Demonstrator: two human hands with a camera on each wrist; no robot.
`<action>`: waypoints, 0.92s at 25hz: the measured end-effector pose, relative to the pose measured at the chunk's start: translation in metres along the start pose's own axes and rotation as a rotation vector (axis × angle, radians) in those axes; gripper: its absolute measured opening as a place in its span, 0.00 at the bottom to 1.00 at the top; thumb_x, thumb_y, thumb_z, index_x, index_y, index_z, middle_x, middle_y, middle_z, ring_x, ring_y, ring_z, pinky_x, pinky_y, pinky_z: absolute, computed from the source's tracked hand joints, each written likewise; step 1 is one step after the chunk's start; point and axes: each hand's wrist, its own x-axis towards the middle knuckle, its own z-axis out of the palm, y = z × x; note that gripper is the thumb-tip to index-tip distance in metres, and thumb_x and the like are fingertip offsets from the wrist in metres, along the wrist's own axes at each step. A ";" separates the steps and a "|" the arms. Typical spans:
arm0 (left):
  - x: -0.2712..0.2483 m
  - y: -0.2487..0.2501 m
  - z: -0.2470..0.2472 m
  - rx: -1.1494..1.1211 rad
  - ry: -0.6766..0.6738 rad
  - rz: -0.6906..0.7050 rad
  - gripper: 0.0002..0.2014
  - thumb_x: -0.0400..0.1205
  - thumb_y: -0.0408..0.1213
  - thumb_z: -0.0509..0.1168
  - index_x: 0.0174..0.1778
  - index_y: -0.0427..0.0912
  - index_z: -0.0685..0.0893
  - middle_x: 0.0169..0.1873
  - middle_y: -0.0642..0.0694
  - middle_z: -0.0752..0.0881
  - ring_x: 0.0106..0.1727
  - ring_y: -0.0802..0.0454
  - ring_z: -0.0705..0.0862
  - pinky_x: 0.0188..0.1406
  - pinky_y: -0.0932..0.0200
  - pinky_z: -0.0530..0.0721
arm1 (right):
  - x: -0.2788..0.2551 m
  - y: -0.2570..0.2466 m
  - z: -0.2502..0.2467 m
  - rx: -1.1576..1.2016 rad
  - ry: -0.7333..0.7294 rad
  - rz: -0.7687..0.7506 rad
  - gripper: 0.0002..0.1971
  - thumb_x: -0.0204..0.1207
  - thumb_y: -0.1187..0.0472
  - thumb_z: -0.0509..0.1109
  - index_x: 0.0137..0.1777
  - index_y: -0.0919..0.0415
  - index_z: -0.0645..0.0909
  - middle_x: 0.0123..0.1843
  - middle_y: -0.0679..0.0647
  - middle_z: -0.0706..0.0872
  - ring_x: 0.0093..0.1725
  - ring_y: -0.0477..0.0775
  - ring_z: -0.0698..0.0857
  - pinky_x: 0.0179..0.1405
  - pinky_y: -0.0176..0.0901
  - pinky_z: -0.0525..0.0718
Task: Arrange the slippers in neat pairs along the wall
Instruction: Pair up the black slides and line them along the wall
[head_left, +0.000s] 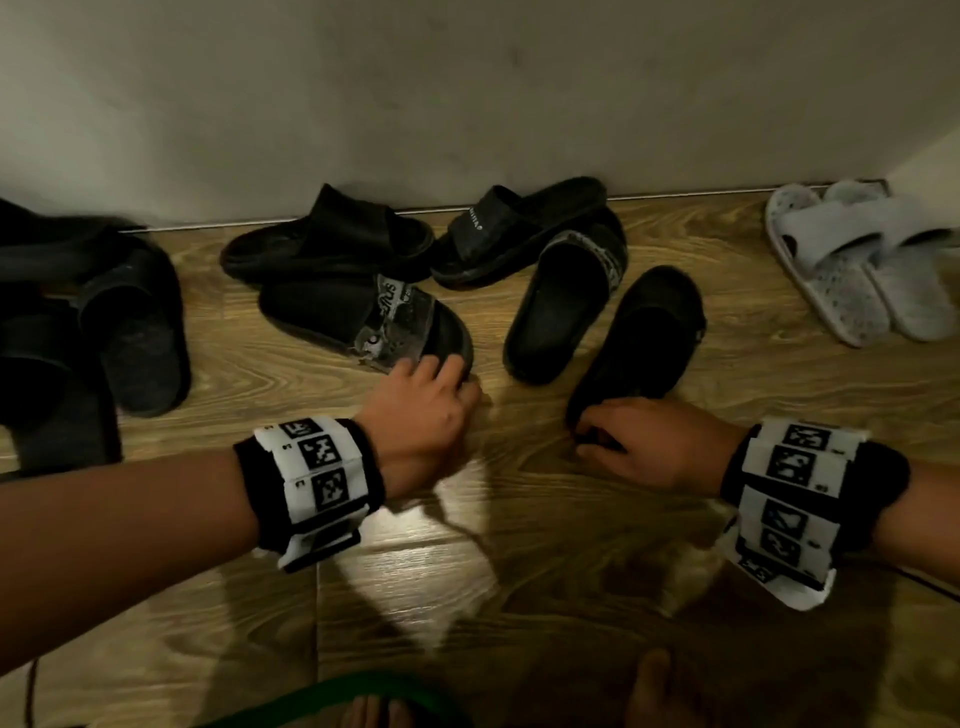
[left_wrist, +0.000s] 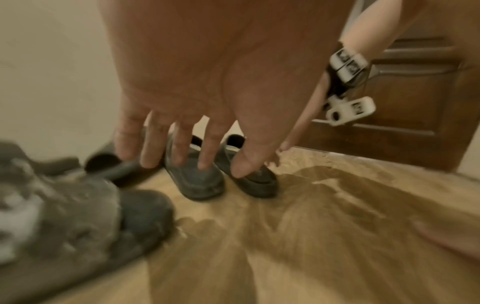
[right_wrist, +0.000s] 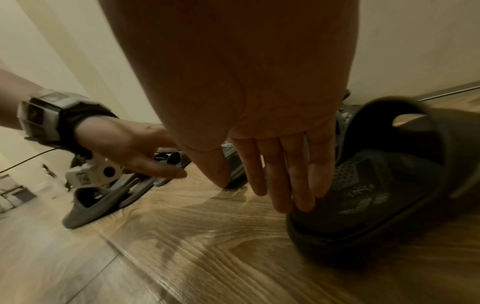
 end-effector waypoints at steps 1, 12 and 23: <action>0.004 -0.009 -0.002 0.049 0.021 -0.052 0.23 0.82 0.47 0.52 0.71 0.42 0.70 0.67 0.35 0.72 0.65 0.35 0.75 0.63 0.41 0.75 | -0.003 0.002 -0.002 -0.031 -0.015 0.017 0.19 0.83 0.45 0.58 0.67 0.54 0.76 0.62 0.56 0.82 0.59 0.57 0.82 0.56 0.51 0.82; 0.021 -0.127 0.010 0.375 -0.087 -0.002 0.20 0.81 0.38 0.57 0.68 0.48 0.82 0.86 0.39 0.47 0.85 0.32 0.47 0.83 0.33 0.53 | 0.015 0.076 -0.041 -0.248 0.067 0.184 0.27 0.82 0.45 0.58 0.78 0.55 0.66 0.67 0.60 0.76 0.64 0.63 0.77 0.62 0.55 0.79; 0.021 -0.139 0.010 0.331 0.139 0.215 0.22 0.78 0.34 0.53 0.61 0.38 0.87 0.55 0.34 0.86 0.57 0.35 0.85 0.65 0.39 0.82 | 0.111 0.072 -0.063 -0.138 0.267 0.282 0.34 0.79 0.37 0.58 0.79 0.58 0.67 0.83 0.71 0.56 0.82 0.71 0.55 0.82 0.61 0.55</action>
